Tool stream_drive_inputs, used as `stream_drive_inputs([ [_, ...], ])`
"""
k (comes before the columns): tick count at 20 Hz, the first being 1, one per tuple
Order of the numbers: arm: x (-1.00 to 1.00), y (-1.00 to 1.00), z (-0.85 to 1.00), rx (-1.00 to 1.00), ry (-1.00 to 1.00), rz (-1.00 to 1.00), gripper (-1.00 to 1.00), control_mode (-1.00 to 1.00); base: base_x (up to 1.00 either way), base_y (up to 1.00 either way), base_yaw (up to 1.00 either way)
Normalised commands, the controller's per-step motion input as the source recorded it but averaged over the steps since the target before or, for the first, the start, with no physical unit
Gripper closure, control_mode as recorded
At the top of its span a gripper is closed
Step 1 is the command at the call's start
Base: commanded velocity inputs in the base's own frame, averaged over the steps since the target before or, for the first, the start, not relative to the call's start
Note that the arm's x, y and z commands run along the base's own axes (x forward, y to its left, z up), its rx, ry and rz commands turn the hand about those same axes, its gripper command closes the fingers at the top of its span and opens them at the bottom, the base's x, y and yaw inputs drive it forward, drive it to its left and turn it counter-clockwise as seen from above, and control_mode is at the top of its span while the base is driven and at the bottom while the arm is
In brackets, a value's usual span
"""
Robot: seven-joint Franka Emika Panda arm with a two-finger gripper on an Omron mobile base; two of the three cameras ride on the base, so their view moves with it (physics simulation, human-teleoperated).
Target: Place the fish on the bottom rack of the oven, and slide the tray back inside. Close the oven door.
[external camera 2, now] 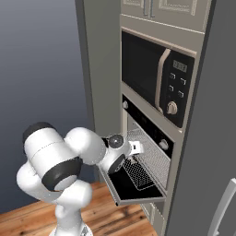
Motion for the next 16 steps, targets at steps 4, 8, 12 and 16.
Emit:
stream_drive_inputs([
  [4,0.13,0.01,-0.26,0.00,0.00,0.00,1.00,-1.00,0.00,0.00,0.00],
  [8,0.16,0.00,-0.21,0.00,0.00,0.00,1.00,-1.00,0.00,0.00,0.00],
  [12,0.19,0.00,-0.22,0.00,0.00,0.00,1.00,-1.00,0.00,0.00,0.00],
  [16,0.12,0.00,-0.23,0.00,-0.02,0.00,1.00,-1.00,0.00,0.00,0.00],
])
